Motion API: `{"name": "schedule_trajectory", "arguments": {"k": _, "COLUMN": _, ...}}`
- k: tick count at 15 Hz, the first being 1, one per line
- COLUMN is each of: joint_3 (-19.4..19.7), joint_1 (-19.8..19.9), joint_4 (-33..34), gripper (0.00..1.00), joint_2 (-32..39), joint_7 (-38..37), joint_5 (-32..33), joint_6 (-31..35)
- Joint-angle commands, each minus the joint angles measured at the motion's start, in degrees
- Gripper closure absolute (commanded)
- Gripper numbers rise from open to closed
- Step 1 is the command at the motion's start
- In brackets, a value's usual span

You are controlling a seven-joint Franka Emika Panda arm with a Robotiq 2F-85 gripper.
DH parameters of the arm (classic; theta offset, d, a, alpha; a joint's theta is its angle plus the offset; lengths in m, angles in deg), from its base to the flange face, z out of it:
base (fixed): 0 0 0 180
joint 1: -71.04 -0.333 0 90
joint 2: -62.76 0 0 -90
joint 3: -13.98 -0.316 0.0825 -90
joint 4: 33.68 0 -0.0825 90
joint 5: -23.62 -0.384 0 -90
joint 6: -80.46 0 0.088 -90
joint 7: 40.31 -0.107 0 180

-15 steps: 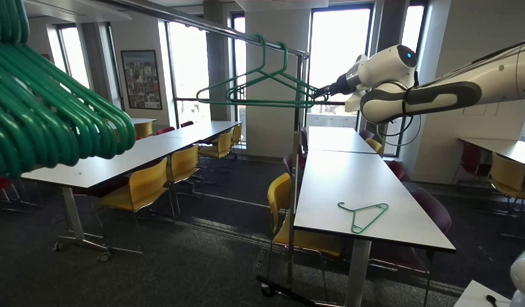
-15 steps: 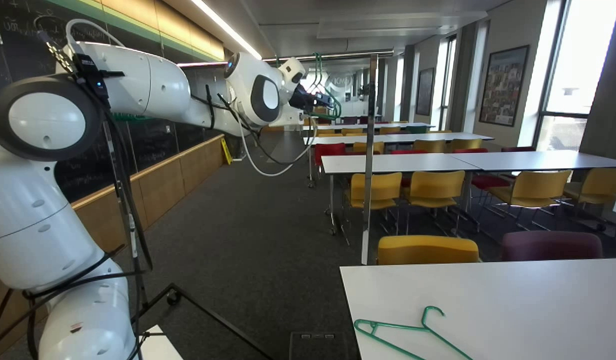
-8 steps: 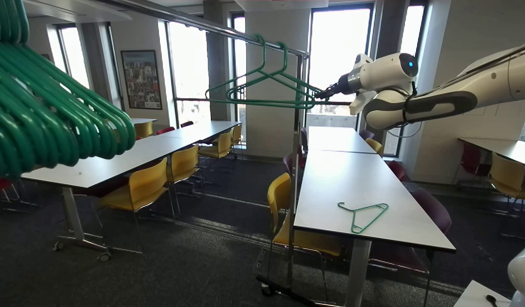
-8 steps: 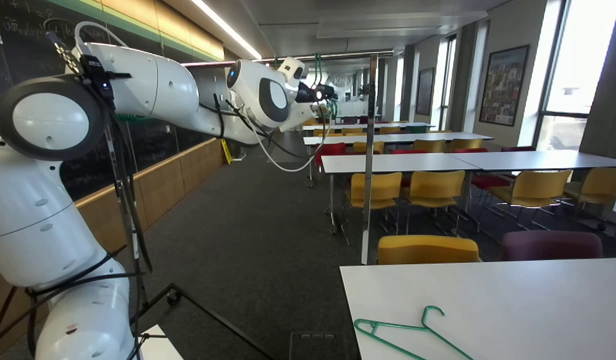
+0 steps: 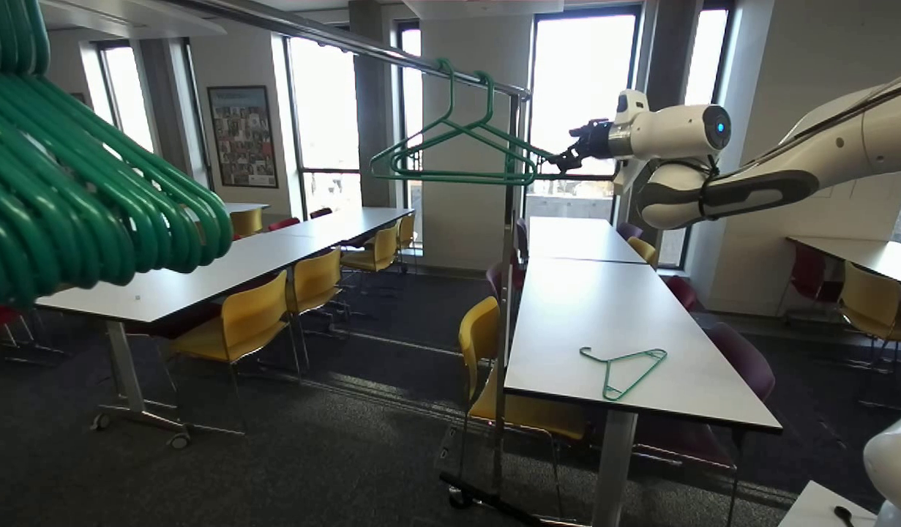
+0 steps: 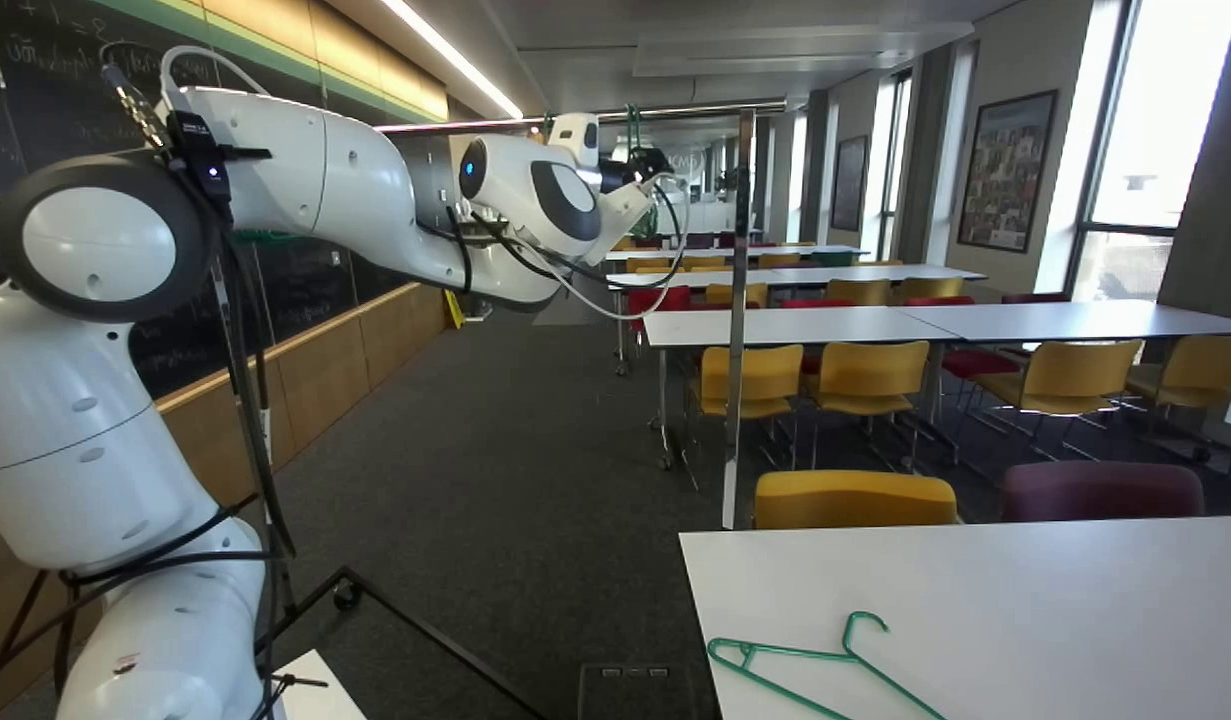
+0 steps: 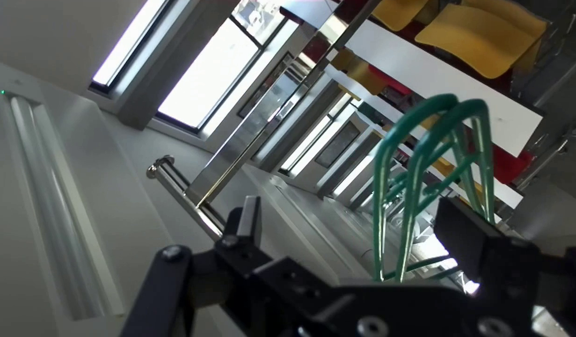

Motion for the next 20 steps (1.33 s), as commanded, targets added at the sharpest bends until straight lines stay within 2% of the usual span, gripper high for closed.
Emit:
{"name": "schedule_trajectory", "arguments": {"k": 1, "joint_3": -3.03, "joint_1": 6.05, "joint_4": 1.53, "gripper": 0.00, "joint_2": -0.25, "joint_7": 5.53, "joint_5": 0.69, "joint_6": 4.95}}
{"name": "schedule_trajectory", "arguments": {"k": 3, "joint_3": -4.64, "joint_1": 8.49, "joint_4": 1.02, "gripper": 0.00, "joint_2": -0.49, "joint_7": 9.34, "joint_5": -1.13, "joint_6": 6.80}}
{"name": "schedule_trajectory", "arguments": {"k": 4, "joint_3": -4.21, "joint_1": 6.82, "joint_4": 2.76, "gripper": 0.00, "joint_2": -0.12, "joint_7": 10.91, "joint_5": -1.81, "joint_6": 4.74}}
{"name": "schedule_trajectory", "arguments": {"k": 9, "joint_3": -6.01, "joint_1": 7.50, "joint_4": 3.32, "gripper": 0.00, "joint_2": -0.07, "joint_7": 17.90, "joint_5": -4.91, "joint_6": 4.96}}
{"name": "schedule_trajectory", "arguments": {"k": 15, "joint_3": -6.62, "joint_1": 5.83, "joint_4": 1.84, "gripper": 0.00, "joint_2": -0.11, "joint_7": 21.53, "joint_5": -5.08, "joint_6": 4.93}}
{"name": "schedule_trajectory", "arguments": {"k": 20, "joint_3": -7.74, "joint_1": 6.61, "joint_4": -0.38, "gripper": 0.00, "joint_2": 0.11, "joint_7": 23.79, "joint_5": -5.14, "joint_6": 4.87}}
